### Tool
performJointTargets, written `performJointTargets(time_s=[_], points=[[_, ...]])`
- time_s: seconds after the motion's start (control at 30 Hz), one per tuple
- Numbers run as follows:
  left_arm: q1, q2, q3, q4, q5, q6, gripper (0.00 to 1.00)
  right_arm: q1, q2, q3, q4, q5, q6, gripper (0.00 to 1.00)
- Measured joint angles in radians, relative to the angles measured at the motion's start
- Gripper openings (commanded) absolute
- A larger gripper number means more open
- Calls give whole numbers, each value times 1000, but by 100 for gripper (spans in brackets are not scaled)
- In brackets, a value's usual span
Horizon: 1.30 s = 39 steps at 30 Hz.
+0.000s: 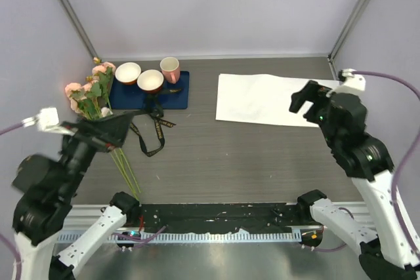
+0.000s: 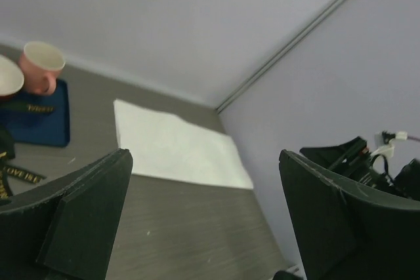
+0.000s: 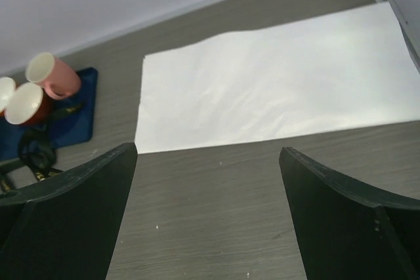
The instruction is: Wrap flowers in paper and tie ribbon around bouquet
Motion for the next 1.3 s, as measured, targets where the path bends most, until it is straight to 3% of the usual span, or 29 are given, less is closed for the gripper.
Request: performJointTargets(time_s=[0.13,0.33,0.4,0.53,0.67,0.9,1.03,1.3], points=[[0,161,-47,-23,51,3,100,0,175,-17,12,27,29,97],[0,472,-93,-17,174,3,100,-1,508,-40,203,22,32,97],[8,612,-92,3,216,5,100,-8,639,-14,263,-7,16,91],[78,928,-127,164,386,-11,100,-35,938,125,354,-159,-2,87],[136,1213,-137,343,523,-56,97,-100,1096,152,418,-331,8,78],[120,1598,32,602,672,-132,91,-268,1178,92,489,-521,26,76],[111,1686,71,732,718,-197,85,-338,1178,37,533,-571,30,75],[108,1750,23,961,761,-365,73,-354,1179,0,570,-608,38,75]])
